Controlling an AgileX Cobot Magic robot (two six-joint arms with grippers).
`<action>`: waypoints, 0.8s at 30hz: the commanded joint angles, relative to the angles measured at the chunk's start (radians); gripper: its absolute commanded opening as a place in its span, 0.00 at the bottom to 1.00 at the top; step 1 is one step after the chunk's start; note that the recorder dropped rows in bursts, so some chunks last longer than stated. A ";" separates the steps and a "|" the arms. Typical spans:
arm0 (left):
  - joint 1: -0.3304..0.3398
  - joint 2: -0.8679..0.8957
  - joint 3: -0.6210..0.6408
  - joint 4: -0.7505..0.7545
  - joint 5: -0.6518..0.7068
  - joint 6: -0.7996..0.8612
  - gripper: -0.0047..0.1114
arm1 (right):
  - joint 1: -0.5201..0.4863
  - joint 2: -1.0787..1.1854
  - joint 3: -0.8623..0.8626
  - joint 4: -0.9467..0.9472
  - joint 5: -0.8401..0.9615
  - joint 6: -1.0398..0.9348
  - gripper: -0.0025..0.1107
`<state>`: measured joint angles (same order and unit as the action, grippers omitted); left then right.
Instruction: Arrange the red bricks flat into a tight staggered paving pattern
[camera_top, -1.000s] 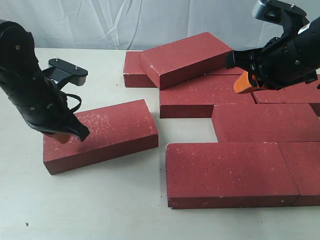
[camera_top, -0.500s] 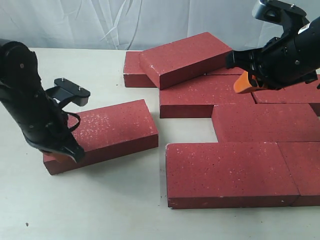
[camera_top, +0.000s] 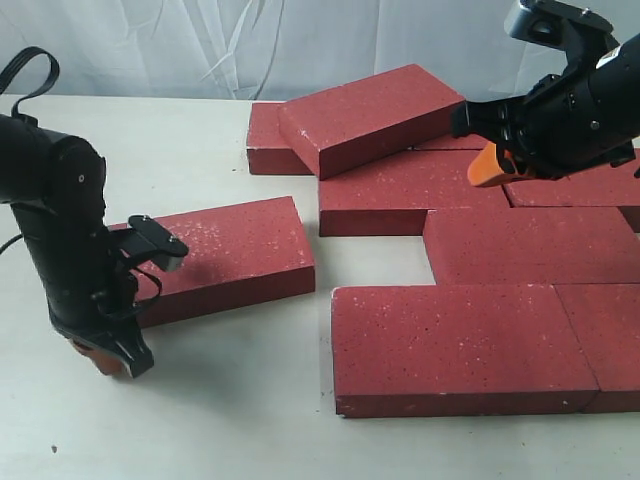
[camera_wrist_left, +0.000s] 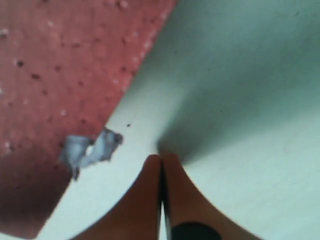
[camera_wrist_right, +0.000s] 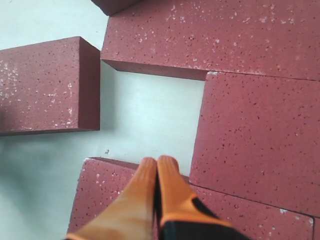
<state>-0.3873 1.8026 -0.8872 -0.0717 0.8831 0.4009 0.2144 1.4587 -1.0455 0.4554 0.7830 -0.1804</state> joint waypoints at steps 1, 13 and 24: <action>-0.003 0.027 0.002 0.065 -0.002 -0.006 0.04 | -0.002 0.000 -0.004 -0.001 -0.007 -0.007 0.02; -0.003 0.030 0.002 0.298 -0.040 -0.233 0.04 | -0.002 0.000 -0.004 -0.001 -0.003 -0.008 0.02; -0.003 0.030 0.002 0.369 -0.072 -0.298 0.04 | -0.002 0.000 -0.004 -0.001 -0.003 -0.008 0.02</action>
<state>-0.3873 1.8330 -0.8872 0.2600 0.8226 0.1487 0.2144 1.4587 -1.0455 0.4554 0.7830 -0.1804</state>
